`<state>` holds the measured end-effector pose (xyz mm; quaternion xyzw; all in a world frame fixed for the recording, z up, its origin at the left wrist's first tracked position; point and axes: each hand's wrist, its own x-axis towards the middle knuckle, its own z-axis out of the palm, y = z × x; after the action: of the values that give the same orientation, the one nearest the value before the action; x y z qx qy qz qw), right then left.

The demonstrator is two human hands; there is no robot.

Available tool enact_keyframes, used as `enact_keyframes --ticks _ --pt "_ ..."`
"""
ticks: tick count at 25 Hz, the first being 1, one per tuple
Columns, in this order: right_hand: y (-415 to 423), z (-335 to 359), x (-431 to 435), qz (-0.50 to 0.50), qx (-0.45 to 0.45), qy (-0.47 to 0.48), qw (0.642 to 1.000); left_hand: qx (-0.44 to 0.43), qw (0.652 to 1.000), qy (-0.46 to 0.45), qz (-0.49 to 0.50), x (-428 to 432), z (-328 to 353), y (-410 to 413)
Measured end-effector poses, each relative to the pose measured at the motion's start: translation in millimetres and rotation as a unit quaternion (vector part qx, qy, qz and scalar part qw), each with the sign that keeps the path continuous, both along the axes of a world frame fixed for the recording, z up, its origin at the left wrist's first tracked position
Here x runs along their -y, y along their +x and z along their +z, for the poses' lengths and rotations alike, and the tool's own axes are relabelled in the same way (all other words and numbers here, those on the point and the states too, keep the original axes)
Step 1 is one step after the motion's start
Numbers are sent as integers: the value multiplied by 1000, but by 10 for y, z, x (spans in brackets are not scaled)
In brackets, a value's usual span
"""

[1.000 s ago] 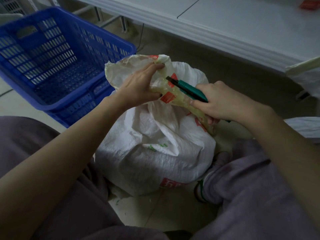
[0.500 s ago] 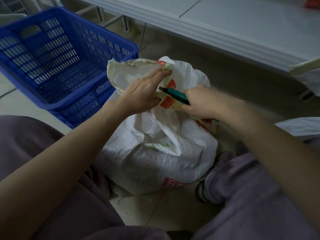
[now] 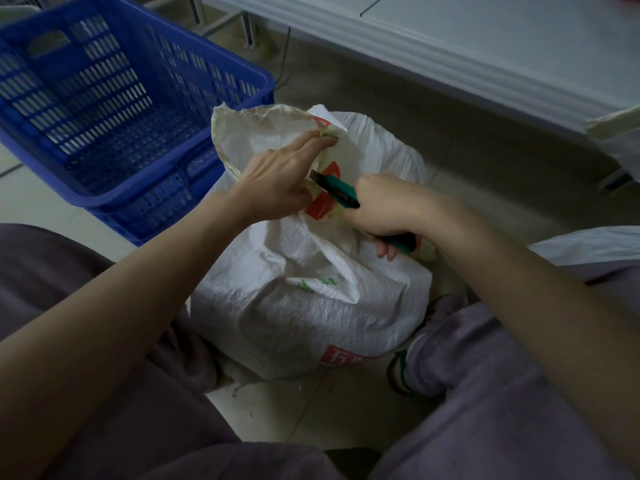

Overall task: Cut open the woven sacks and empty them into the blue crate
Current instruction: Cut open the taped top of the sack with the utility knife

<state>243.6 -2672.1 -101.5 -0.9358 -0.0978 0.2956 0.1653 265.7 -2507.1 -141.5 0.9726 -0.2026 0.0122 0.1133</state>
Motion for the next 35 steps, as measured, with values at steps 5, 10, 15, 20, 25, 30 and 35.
enact_keyframes --ticks 5,10,15,20,25,30,35 --pt "-38 62 36 -2 -33 22 999 2 1000 -5 19 -34 13 23" --pt "-35 14 -36 6 3 15 1000 -3 999 -42 15 -76 42 -17" --pt "-55 44 95 22 51 23 998 -26 997 -67 34 -229 43 16" --pt "-79 -4 57 35 49 15 998 -31 996 -78 21 -253 37 -12" --pt "-59 -30 20 40 63 2 997 -29 996 -80 11 -250 56 -32" --pt "-2 -50 -86 52 60 -27 996 -24 996 -73 -34 -211 55 -80" --pt "51 -144 -181 52 32 -55 997 -25 995 -74 -64 -166 17 -143"
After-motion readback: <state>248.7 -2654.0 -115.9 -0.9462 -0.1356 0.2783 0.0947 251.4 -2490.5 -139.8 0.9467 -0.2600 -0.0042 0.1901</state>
